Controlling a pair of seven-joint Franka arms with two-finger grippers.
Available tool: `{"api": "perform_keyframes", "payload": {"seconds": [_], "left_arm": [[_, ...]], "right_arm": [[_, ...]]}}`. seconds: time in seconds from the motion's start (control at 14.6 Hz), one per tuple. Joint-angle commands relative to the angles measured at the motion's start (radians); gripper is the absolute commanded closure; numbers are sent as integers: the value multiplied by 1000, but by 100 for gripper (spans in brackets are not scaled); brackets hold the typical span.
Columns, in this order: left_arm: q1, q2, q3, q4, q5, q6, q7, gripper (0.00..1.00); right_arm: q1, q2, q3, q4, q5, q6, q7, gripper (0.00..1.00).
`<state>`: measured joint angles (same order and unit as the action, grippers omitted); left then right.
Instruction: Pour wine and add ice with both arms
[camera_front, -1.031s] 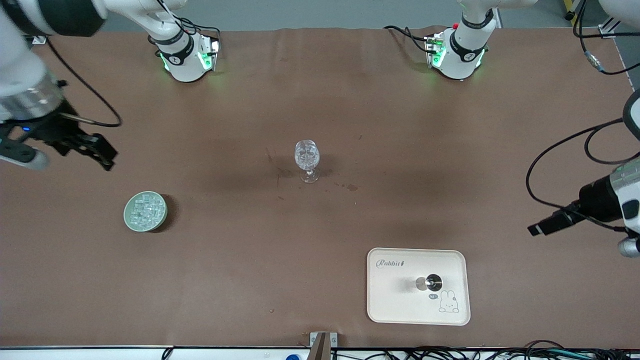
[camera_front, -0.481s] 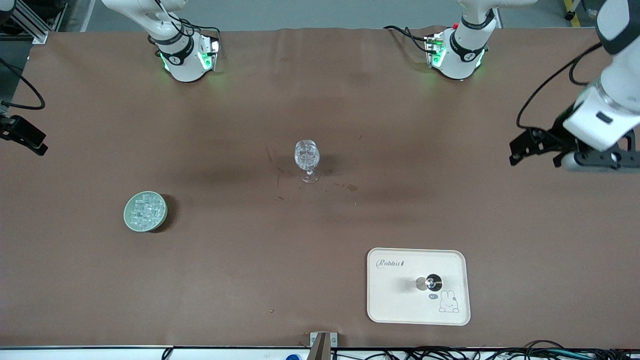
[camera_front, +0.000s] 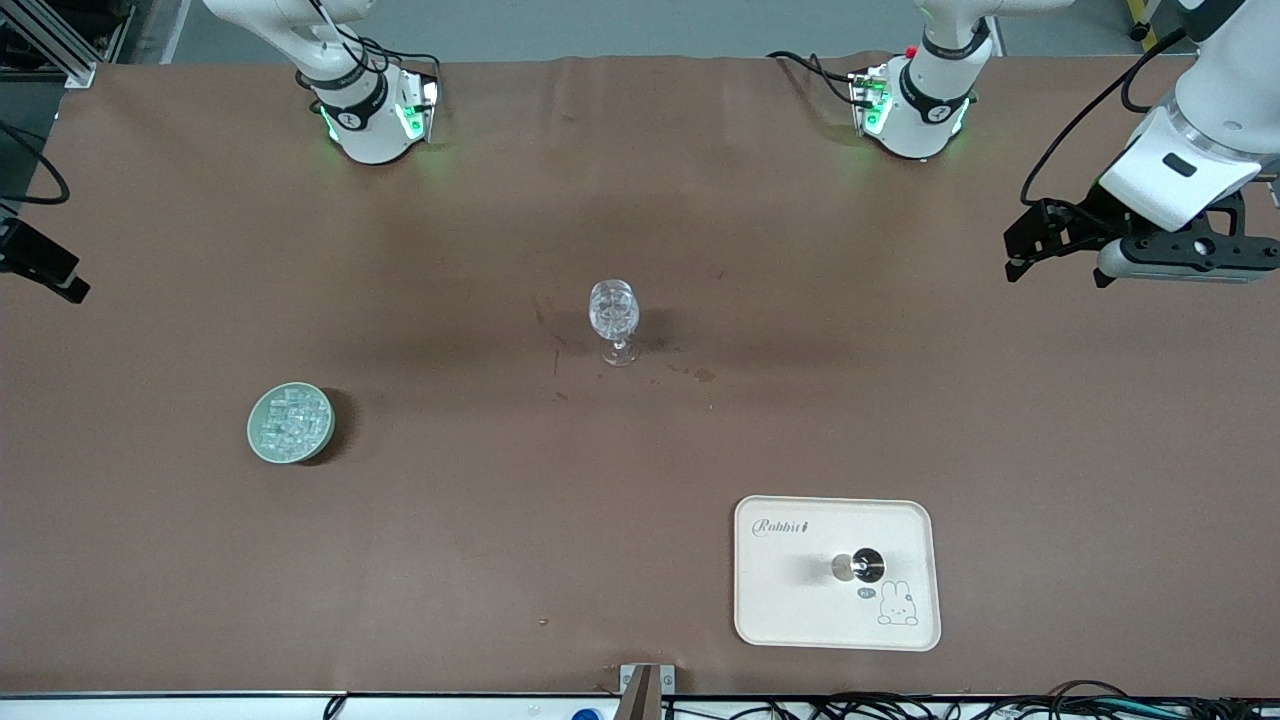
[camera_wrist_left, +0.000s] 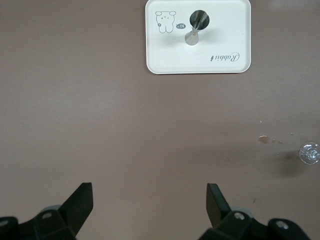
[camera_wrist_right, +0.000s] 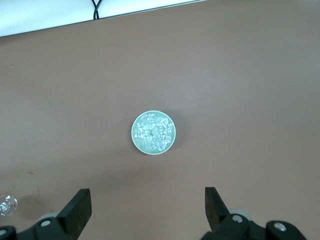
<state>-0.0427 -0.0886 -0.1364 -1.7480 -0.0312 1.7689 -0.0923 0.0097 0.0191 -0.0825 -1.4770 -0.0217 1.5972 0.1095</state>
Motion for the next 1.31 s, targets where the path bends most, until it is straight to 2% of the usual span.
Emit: {"api": "perform_keyframes", "payload": {"seconds": [0.0, 0.14, 1.24], "left_arm": [[-11, 35, 18, 36, 4, 8, 20, 0], [-26, 84, 31, 99, 4, -17, 17, 0], [-20, 73, 35, 78, 17, -17, 9, 0]], "right_arm": [[-16, -14, 15, -6, 22, -37, -2, 0], [-28, -14, 29, -6, 22, -36, -4, 0], [-16, -14, 27, -8, 22, -36, -4, 0]]}}
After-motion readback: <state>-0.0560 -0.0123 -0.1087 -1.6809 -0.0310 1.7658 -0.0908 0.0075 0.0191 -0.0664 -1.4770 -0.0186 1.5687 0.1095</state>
